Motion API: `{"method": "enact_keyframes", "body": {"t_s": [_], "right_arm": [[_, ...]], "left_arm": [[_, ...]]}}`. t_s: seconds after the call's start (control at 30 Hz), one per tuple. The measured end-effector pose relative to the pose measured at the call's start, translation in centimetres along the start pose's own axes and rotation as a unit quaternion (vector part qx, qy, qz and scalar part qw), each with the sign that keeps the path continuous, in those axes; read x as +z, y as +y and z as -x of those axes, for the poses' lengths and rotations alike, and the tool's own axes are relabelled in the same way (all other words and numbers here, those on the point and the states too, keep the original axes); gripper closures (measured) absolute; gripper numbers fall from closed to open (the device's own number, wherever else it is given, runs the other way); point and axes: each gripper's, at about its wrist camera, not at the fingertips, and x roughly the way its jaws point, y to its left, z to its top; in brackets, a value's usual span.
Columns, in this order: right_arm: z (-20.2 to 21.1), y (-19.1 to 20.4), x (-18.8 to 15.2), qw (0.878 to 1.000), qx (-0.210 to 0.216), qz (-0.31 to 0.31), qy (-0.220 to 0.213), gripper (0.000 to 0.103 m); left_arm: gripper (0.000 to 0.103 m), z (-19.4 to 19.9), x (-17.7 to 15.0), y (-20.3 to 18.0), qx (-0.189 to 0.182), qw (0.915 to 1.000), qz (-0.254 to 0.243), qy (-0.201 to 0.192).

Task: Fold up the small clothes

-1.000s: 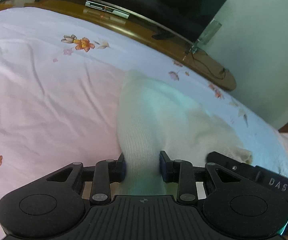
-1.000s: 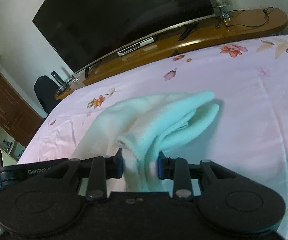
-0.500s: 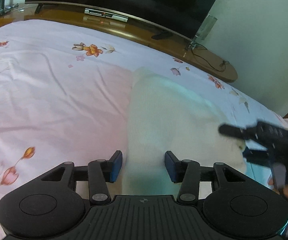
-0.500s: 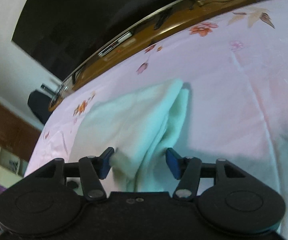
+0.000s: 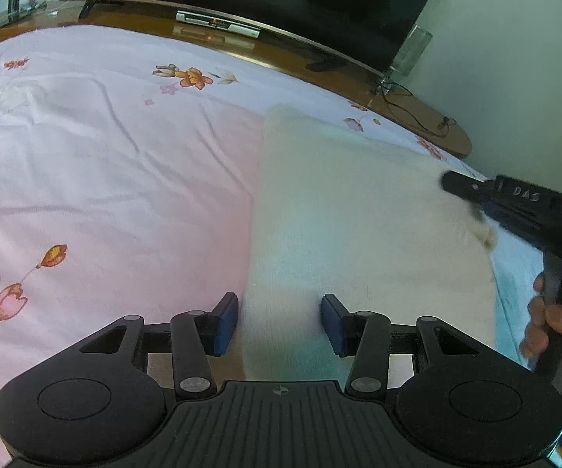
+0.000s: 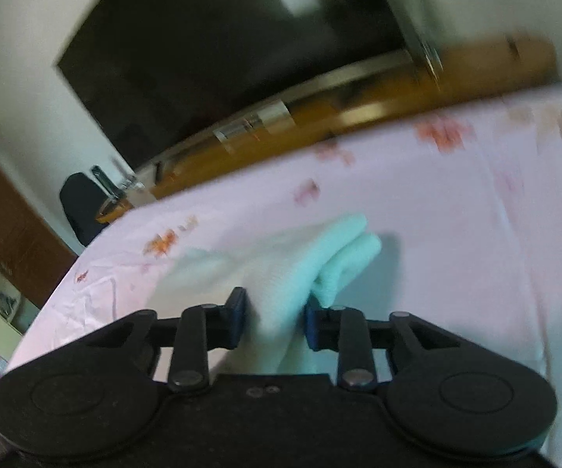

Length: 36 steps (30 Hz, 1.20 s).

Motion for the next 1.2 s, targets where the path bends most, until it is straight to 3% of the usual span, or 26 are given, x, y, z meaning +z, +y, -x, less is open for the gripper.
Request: {"method": "enact_keyframes", "body": {"t_s": [0.07,0.1,0.17,0.27,0.33,0.57,0.63,0.7,0.73,0.83,0.9,1.03,1.13,1.2], "right_arm": [[-0.3,-0.8,-0.1,0.998,-0.057,0.033,-0.014,0.092],[-1.0,-2.0,-0.2,0.997,-0.072,0.013,0.009,0.092],[-1.0,-3.8,-0.3,0.997,-0.044,-0.046,0.035,0.09],[0.0,-4.5,0.1,0.995,-0.017,-0.085,0.045,0.071],[0.3,-5.1,0.3,0.991,-0.002,-0.122,0.054,0.047],[-3.6,-6.6,0.1,0.968,0.044,-0.216,0.117,0.048],[-4.1,-6.2,0.5,0.975,0.033,-0.198,0.095,0.067],[-4.0,-5.3,1.0,0.983,0.022,-0.161,0.08,0.081],[-3.9,-4.5,1.3,0.989,0.02,-0.132,0.07,0.083],[-2.8,-2.3,1.4,0.999,0.004,-0.023,0.036,0.085],[-4.0,-2.5,0.6,0.997,-0.048,0.012,0.063,0.084],[-2.4,-1.9,0.5,0.995,-0.073,0.034,0.052,0.07],[-1.1,-1.4,1.0,0.996,-0.066,0.031,0.054,0.069],[-1.1,-1.2,0.8,0.995,-0.059,0.026,0.069,0.062]], "left_arm": [[0.056,0.0,-0.2,-0.2,0.004,1.0,-0.007,-0.003],[0.056,0.1,-0.2,-0.3,0.006,1.0,-0.007,-0.003],[0.056,0.1,-0.1,-0.2,0.006,1.0,-0.005,-0.001],[0.056,0.3,0.0,-0.5,0.007,1.0,-0.004,0.005],[0.056,0.4,-0.1,-0.6,0.009,0.9999,-0.007,0.006],[0.056,0.5,-0.4,-0.7,0.013,0.9999,0.001,0.001],[0.056,0.5,-0.5,-0.8,0.015,0.9999,0.001,-0.003],[0.056,0.6,-0.7,-1.0,0.017,0.9998,0.001,-0.007],[0.056,0.6,-0.7,-1.0,0.018,0.9998,0.0,-0.009],[0.056,0.4,-0.9,-1.1,0.021,0.9997,-0.002,-0.014],[0.056,0.5,-0.6,-1.4,0.026,0.9996,0.002,-0.013],[0.056,0.0,2.4,-2.0,0.037,0.9984,0.013,-0.041],[0.056,-2.2,5.5,-2.5,0.04,0.9981,0.027,-0.038],[0.056,-3.7,6.5,-2.9,0.045,0.9978,0.033,-0.036]]}}
